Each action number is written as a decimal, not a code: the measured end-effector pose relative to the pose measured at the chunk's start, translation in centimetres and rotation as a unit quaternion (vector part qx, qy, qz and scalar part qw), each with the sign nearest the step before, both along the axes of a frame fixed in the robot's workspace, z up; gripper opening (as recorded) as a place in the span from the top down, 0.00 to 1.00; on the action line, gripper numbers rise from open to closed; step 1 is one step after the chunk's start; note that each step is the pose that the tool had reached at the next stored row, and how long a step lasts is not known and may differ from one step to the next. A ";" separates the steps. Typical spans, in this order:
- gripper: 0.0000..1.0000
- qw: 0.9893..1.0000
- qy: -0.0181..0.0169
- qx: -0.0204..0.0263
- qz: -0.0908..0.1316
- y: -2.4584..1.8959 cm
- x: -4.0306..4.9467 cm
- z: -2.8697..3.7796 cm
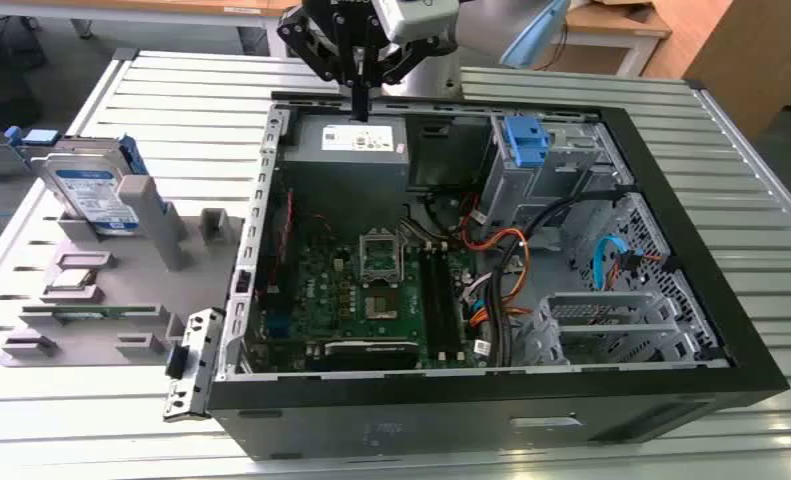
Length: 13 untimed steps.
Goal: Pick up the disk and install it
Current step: 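Reach for the disk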
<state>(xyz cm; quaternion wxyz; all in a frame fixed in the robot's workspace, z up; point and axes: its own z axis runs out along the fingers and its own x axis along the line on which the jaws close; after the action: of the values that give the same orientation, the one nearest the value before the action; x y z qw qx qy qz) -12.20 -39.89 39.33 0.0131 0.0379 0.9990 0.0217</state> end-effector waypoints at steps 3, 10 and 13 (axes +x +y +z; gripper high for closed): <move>0.90 1.000 0.000 0.000 0.000 0.00 -0.02 -0.01; 0.90 1.000 0.000 0.000 0.000 0.00 -0.02 -0.02; 0.90 1.000 0.000 0.000 0.000 0.00 -0.12 -0.05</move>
<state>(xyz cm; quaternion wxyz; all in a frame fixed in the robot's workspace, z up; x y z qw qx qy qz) -12.31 -39.89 39.28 0.0131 0.0380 0.9990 0.0218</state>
